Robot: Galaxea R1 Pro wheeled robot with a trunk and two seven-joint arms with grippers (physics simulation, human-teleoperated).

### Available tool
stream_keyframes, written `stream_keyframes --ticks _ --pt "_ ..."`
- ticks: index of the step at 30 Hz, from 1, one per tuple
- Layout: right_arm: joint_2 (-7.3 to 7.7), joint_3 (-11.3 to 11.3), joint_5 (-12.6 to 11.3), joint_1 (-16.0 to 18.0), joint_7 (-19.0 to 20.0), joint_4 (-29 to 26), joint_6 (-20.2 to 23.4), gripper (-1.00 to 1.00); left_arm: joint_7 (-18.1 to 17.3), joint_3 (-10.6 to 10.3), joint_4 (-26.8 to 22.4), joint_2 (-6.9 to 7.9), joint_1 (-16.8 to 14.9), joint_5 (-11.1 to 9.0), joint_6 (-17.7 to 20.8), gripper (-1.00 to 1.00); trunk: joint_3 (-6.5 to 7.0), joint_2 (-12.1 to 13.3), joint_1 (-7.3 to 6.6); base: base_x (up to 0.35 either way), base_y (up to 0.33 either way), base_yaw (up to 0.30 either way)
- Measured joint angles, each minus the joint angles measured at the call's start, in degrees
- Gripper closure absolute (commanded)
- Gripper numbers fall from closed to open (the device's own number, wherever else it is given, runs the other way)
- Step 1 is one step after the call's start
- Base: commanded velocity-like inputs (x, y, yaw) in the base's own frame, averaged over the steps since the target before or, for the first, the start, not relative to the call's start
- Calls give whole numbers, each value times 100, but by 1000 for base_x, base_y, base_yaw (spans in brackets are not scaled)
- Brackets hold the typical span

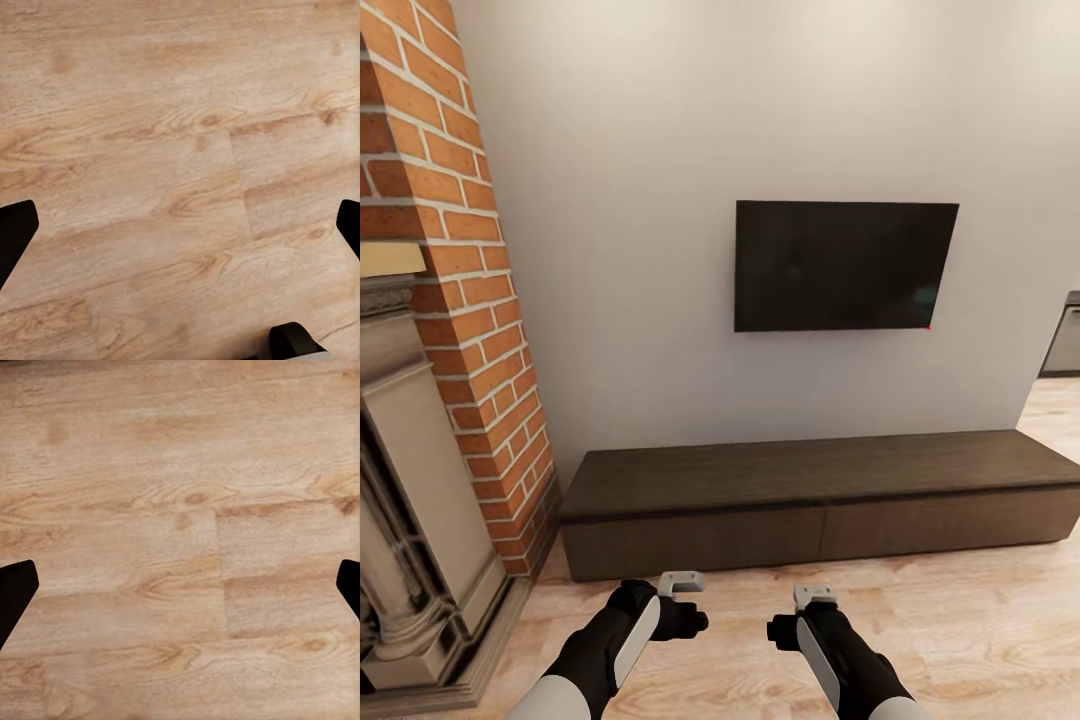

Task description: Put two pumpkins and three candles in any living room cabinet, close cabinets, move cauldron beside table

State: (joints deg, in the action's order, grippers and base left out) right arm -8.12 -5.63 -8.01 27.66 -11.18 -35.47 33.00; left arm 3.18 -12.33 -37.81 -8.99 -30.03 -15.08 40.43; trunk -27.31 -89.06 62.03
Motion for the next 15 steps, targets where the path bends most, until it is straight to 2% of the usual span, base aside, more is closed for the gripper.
stream_keyframes --ticks 15 --pt "8 47 -33 0 -53 5 -96 -100 21 27 -95 54 0 4 4 -100 0 0 0 0 0 0"
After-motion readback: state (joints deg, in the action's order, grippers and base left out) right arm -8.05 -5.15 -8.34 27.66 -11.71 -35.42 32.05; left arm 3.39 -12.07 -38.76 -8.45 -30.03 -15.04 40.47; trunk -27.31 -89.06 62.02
